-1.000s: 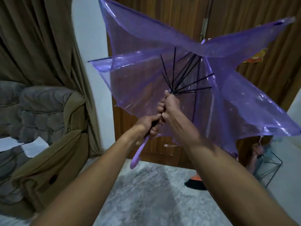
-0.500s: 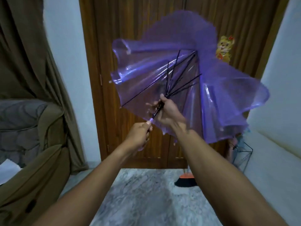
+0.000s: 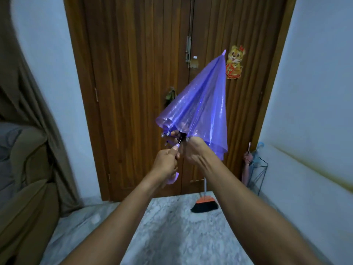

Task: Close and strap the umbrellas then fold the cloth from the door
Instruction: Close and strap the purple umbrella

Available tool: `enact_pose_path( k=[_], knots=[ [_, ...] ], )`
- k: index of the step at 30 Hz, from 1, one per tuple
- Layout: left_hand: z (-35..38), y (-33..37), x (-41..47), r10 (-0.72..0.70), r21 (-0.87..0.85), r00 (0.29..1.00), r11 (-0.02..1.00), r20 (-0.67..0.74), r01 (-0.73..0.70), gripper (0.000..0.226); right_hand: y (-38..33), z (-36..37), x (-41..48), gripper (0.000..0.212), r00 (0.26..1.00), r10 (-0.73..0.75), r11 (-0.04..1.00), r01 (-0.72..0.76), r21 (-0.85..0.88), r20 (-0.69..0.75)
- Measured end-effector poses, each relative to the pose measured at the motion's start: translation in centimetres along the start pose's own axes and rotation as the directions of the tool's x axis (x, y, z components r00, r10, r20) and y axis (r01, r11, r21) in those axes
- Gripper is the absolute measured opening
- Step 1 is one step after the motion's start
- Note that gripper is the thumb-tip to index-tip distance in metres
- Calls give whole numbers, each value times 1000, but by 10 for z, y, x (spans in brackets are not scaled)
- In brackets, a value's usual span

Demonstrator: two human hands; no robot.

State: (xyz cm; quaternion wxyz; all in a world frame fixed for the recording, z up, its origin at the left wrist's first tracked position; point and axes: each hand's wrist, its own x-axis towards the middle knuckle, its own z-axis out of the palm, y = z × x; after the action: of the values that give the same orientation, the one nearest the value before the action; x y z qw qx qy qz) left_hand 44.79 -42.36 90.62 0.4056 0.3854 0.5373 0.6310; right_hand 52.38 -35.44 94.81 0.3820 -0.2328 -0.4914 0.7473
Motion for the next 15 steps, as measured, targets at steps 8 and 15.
enact_pose_path(
  k=[8,15],
  knots=[
    [-1,-2,-3,33,36,990,999,134,-38,46,-9,-14,-5,41,997,69,971,-62,-230,23],
    [6,32,-15,527,488,801,799,-286,-351,18,-21,-54,0,22,987,-49,919,-15,-393,-152]
  ],
)
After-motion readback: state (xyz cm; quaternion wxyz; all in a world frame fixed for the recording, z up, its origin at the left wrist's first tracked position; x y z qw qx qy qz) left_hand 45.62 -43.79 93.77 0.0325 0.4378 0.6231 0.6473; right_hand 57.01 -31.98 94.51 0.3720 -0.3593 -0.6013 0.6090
